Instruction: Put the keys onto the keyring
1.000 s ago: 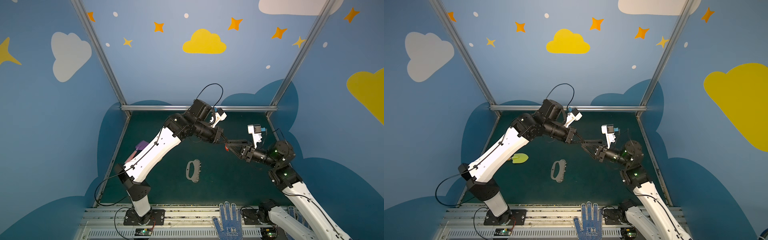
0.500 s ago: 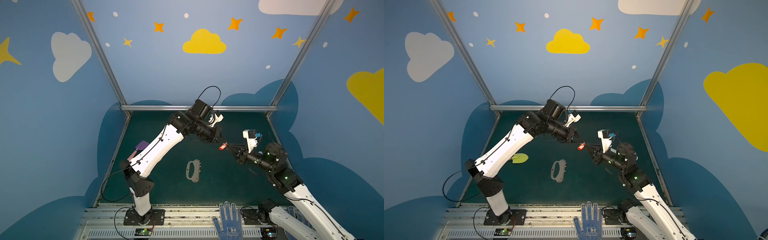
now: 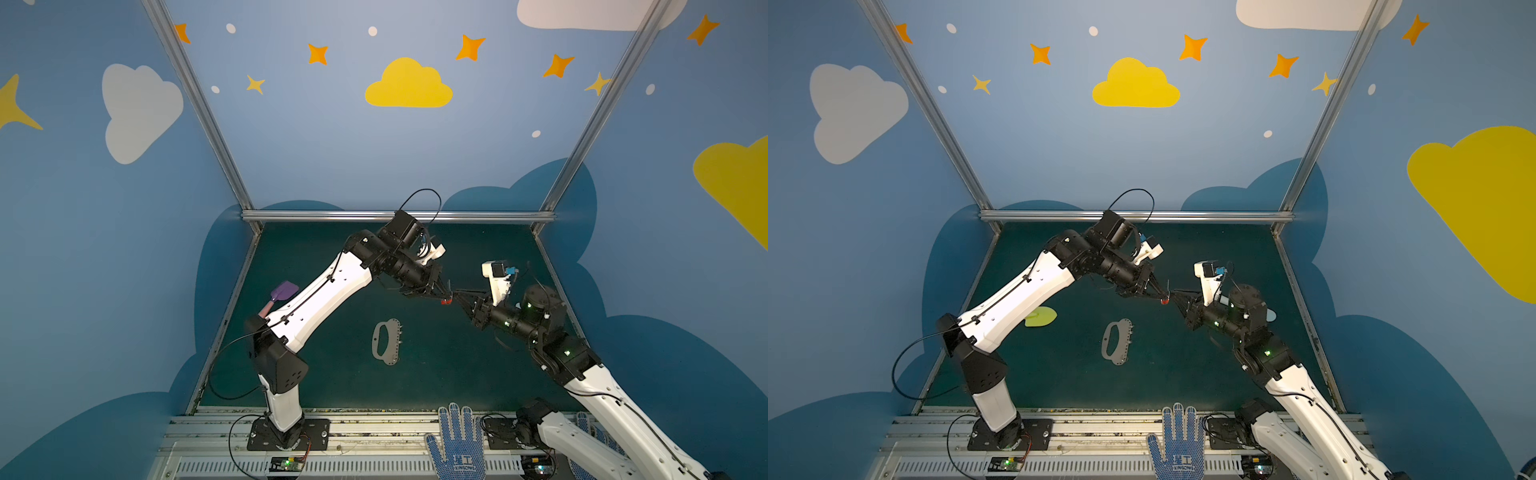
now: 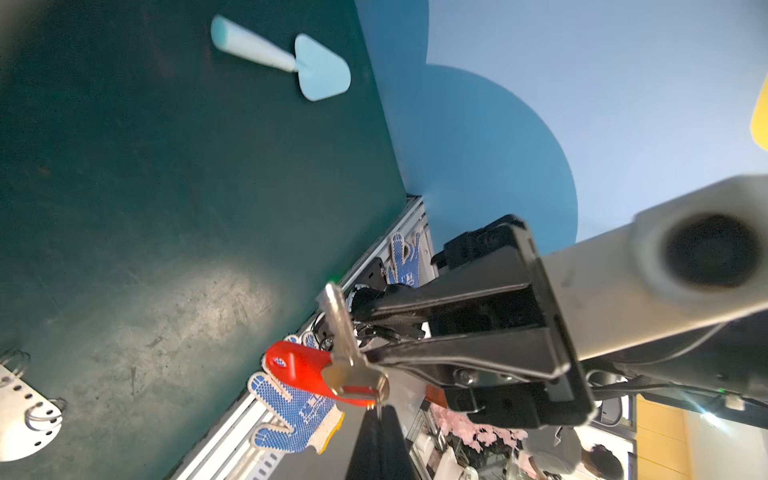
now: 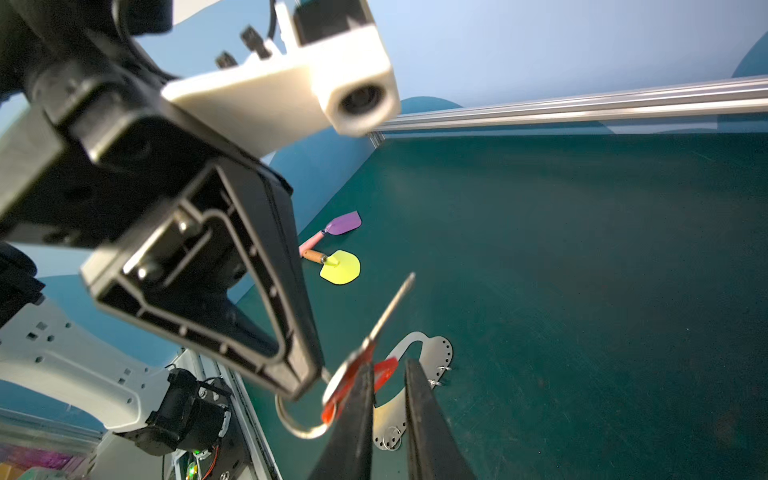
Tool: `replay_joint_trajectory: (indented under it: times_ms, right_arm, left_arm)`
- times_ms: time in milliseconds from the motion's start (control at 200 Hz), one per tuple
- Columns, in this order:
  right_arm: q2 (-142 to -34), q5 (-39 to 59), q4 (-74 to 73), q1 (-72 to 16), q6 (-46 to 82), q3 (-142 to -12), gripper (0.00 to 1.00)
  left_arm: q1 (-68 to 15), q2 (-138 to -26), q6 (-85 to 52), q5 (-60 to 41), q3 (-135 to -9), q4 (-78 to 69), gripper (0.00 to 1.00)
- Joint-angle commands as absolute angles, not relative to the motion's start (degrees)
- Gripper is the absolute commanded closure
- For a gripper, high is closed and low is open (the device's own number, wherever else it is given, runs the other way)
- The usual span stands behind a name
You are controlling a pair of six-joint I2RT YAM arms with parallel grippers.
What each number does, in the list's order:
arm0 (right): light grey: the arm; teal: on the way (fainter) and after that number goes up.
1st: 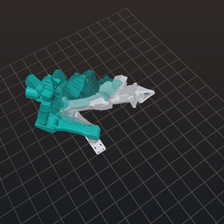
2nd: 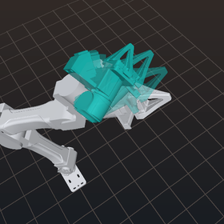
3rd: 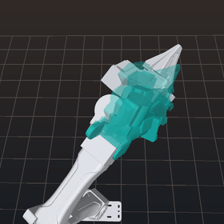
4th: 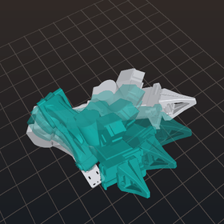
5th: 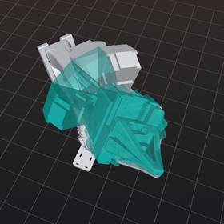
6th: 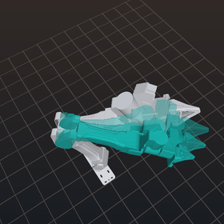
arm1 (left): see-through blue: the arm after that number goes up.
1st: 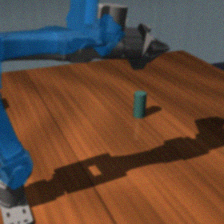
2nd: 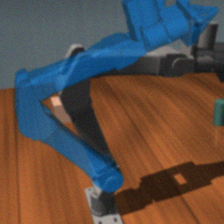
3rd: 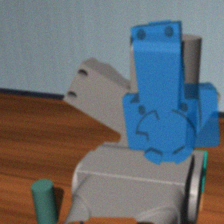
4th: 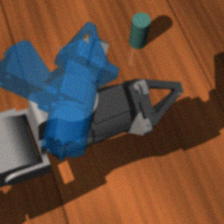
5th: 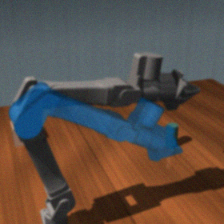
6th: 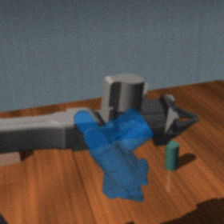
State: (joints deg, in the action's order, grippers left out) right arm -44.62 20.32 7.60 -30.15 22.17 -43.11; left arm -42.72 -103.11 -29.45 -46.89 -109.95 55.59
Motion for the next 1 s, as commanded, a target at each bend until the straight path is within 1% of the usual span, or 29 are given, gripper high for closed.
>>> replay_joint_trajectory:
  times_ms: [0, 150, 285, 366, 431, 486, 606, 681, 766, 841, 926, 996]
  right_arm:
    - [-44.74, 19.77, 8.31, -30.15, 27.34, -40.78, 0.83]
    - [-42.95, 18.37, 10.96, -30.15, 32.03, -34.28, 0.83]
    - [-39.78, 16.46, 15.00, -30.00, 35.65, -31.39, 0.84]
    - [-39.14, 18.79, 17.28, -29.80, 36.88, -31.03, 0.84]
    - [-38.89, 21.87, 17.07, -29.71, 38.26, -30.05, 0.86]
    - [-38.77, 25.86, 13.91, -29.71, 40.28, -28.04, 0.87]
    - [-40.15, 33.54, 0.57, -29.73, 47.26, -21.56, 0.88]
    - [-40.80, 33.04, -4.27, -29.71, 51.07, -18.79, 0.85]
    - [-40.64, 30.88, -6.52, -29.71, 54.01, -17.36, 0.75]
    - [-40.52, 30.47, -9.96, -29.30, 56.21, -16.21, 0.68]
    - [-41.05, 30.79, -12.84, -28.63, 58.67, -15.58, 0.68]
    - [-42.19, 31.80, -15.23, -27.74, 60.89, -15.12, 0.73]
  left_arm:
    - [-42.66, -103.70, -32.03, -49.48, -105.20, 53.83, 0.96]
    - [-40.52, -105.90, -35.63, -53.08, -98.00, 50.15, 0.96]
    - [-38.48, -107.16, -43.79, -56.60, -88.57, 39.09, 0.96]
    - [-37.67, -108.97, -46.92, -57.56, -85.84, 36.02, 0.96]
    - [-37.25, -110.21, -47.84, -57.52, -85.13, 35.44, 0.96]
    - [-37.12, -110.99, -48.61, -57.73, -84.91, 34.92, 0.96]
    - [-36.75, -112.35, -50.96, -59.31, -84.81, 32.81, 0.96]
    - [-36.74, -112.48, -51.33, -59.55, -85.07, 32.61, 0.96]
    - [-36.76, -112.25, -51.67, -60.18, -85.14, 32.03, 0.96]
    - [-36.74, -112.05, -51.60, -60.68, -85.08, 31.90, 0.96]
    - [-36.75, -111.64, -51.24, -61.40, -84.80, 31.76, 0.96]
    - [-36.74, -111.21, -50.83, -61.65, -84.64, 31.69, 0.96]
